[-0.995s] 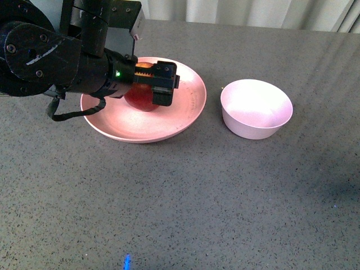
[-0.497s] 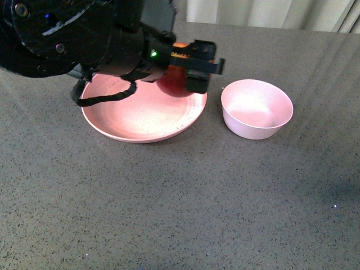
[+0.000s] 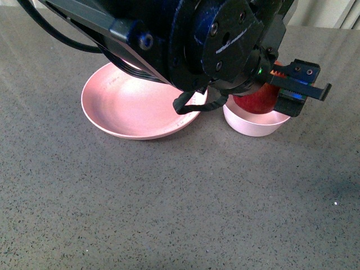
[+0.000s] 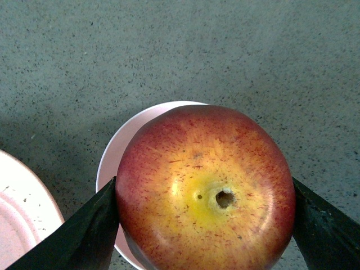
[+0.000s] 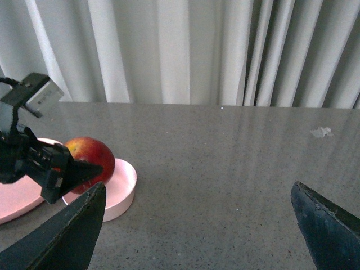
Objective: Move apple from plate to bowl
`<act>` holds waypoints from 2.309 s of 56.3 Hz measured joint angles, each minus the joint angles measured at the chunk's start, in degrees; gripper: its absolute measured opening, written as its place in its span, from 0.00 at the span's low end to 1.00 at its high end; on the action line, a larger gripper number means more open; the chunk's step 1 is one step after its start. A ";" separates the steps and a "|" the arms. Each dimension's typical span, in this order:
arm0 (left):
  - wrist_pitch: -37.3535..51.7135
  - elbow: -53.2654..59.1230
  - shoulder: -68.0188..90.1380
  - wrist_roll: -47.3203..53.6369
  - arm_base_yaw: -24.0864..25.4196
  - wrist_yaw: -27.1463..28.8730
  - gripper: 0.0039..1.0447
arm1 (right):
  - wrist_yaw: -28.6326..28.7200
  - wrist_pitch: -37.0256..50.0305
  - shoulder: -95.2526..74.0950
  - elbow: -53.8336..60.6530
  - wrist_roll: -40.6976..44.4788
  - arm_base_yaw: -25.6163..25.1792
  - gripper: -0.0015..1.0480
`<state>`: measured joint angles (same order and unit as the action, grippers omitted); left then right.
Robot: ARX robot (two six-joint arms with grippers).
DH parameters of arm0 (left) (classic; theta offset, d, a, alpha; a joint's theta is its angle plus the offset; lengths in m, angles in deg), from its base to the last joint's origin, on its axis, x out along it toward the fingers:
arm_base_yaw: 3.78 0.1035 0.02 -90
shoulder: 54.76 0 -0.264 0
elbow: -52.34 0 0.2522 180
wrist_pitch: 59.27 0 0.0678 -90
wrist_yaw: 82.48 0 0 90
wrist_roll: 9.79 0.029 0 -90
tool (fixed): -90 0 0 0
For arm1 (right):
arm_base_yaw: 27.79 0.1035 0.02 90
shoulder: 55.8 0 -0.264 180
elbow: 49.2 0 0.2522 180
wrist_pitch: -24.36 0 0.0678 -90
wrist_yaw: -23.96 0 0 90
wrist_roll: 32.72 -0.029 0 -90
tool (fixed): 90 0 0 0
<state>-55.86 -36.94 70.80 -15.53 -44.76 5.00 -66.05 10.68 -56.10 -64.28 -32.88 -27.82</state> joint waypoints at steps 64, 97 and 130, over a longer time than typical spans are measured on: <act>17.46 31.65 -35.41 -9.01 16.28 1.46 0.87 | -0.02 0.00 0.00 0.00 -0.02 0.00 0.91; 29.90 67.82 -70.12 5.09 34.03 9.46 0.01 | 0.02 0.00 0.00 0.00 0.00 0.00 0.91; 17.03 74.64 -90.58 5.25 40.81 2.51 0.01 | 0.00 0.00 0.00 0.00 0.00 0.00 0.91</act>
<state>-38.84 37.70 -19.78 -10.28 -3.95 7.51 -66.05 10.68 -56.10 -64.28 -32.88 -27.82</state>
